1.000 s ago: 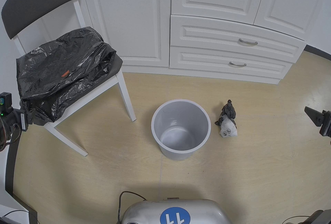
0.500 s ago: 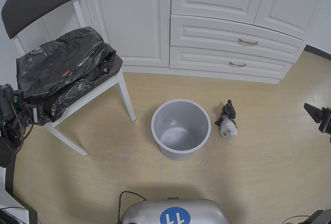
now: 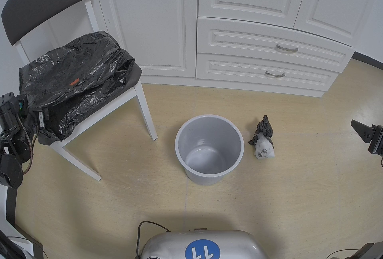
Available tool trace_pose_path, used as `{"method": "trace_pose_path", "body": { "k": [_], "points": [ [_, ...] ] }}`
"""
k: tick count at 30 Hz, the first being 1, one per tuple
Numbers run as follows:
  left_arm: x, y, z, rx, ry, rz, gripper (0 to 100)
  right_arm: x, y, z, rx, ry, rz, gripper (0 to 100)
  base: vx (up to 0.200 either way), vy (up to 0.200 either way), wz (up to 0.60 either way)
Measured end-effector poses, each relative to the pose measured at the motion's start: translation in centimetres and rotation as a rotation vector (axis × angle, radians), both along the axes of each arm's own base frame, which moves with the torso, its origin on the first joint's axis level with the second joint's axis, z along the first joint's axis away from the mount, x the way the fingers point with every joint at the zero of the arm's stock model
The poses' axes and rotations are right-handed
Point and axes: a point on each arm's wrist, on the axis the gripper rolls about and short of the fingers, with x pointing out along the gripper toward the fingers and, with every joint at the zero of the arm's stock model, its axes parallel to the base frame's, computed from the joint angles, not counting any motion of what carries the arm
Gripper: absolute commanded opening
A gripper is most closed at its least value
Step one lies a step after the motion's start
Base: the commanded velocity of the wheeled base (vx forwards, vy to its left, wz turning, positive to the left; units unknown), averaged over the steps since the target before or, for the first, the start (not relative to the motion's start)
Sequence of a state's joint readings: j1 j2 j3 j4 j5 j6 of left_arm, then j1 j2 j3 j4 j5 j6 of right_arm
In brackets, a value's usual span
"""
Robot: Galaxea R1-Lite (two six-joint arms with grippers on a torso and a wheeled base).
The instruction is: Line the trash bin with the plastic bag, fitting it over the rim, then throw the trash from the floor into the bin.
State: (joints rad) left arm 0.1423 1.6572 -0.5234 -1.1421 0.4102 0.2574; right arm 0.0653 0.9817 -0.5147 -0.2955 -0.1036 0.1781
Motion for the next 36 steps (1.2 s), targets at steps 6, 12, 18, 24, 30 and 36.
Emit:
{"method": "trace_pose_path", "body": {
  "k": [6, 12, 18, 24, 30, 36],
  "points": [
    [-0.8, 0.9, -0.3, 0.069, 0.015, 0.04, 100, -0.1, 0.0, 0.0, 0.0, -0.002, 0.005, 100, 0.0, 0.0, 0.0],
    [-2.9, 1.4, -0.1, 0.134, 0.055, 0.074, 100, -0.2, 0.0, 0.0, -0.001, -0.004, 0.008, 100, 0.0, 0.0, 0.0],
    [-4.5, 1.8, -0.2, 0.175, 0.089, 0.102, 100, -0.3, 0.1, -0.1, -0.003, -0.003, 0.012, 100, 0.0, 0.0, 0.0],
    [-4.8, 1.8, -0.7, 0.173, 0.118, 0.1, 100, -0.3, 0.1, -0.1, -0.004, -0.002, 0.011, 100, 0.0, 0.0, 0.0],
    [-4.4, 1.9, -1.7, 0.183, 0.175, 0.093, 100, -0.3, 0.0, -0.3, -0.007, 0.003, 0.012, 100, 0.0, 0.0, 0.0],
    [-4.4, 2.1, -1.9, 0.184, 0.181, 0.101, 100, -0.3, 0.1, -0.3, -0.007, 0.004, 0.012, 100, 0.0, 0.0, 0.0]
  ]
}}
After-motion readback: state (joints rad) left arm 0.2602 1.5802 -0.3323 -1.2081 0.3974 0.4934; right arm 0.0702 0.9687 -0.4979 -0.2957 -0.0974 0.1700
